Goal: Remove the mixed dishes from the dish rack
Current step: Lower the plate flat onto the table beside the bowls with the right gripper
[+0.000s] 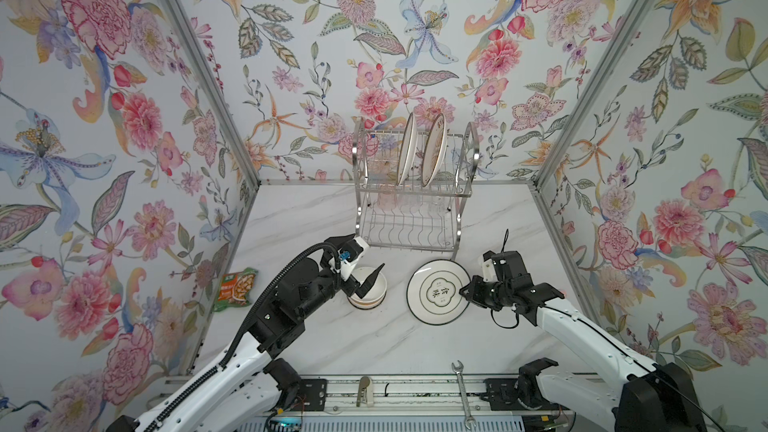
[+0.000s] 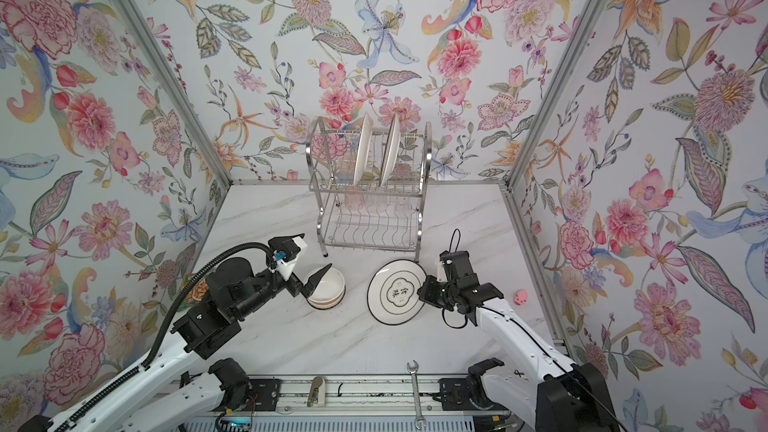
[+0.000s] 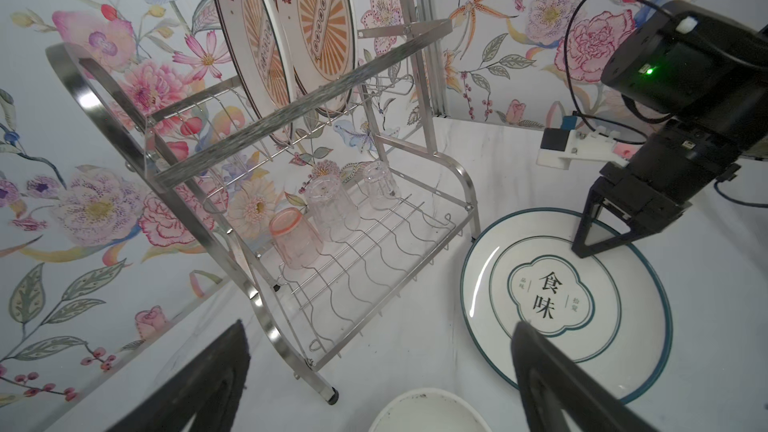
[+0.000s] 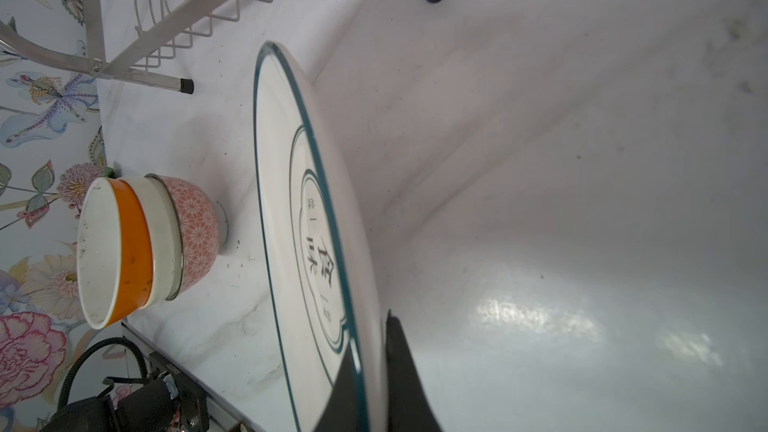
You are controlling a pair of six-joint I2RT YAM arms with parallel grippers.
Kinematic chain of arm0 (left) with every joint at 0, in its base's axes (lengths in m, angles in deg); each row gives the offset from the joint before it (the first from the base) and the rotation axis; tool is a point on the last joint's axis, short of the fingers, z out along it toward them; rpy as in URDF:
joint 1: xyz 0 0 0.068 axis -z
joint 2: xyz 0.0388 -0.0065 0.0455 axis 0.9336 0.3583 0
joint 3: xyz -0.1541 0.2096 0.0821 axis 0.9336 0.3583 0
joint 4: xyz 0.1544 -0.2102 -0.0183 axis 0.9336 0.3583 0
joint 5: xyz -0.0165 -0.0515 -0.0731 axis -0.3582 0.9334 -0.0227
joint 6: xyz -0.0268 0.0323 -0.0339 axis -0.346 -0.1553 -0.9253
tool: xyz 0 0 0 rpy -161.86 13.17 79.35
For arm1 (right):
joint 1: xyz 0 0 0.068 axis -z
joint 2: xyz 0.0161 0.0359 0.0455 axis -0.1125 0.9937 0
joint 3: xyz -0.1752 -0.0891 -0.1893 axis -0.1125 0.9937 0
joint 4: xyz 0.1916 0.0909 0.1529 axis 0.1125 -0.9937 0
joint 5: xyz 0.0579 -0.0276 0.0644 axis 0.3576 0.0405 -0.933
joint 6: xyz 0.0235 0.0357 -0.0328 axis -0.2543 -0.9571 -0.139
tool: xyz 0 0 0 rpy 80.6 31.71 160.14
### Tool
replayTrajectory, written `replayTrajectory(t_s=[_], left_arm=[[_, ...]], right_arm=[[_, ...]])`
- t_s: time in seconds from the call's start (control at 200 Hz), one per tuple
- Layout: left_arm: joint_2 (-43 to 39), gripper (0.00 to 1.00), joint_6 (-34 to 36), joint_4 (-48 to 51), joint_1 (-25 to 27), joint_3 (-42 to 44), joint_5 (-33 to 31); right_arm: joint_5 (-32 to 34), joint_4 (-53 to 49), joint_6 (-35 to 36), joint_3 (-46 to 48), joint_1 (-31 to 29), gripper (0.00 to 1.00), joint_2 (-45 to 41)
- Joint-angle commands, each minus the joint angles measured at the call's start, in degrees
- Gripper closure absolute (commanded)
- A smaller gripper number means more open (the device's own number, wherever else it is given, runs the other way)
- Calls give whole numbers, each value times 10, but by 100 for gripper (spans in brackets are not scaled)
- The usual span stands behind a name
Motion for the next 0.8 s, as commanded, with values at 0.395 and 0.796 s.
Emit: replayTrajectory(t_s=[0.395,0.796], left_arm=[[60,1,-68,8,-34,-39,113],[62,1,-84,8,-37,-70,45]], right_arm=[[-80,159,-25,67,34,100,41],[-99,186,-34,67,42,77,112]])
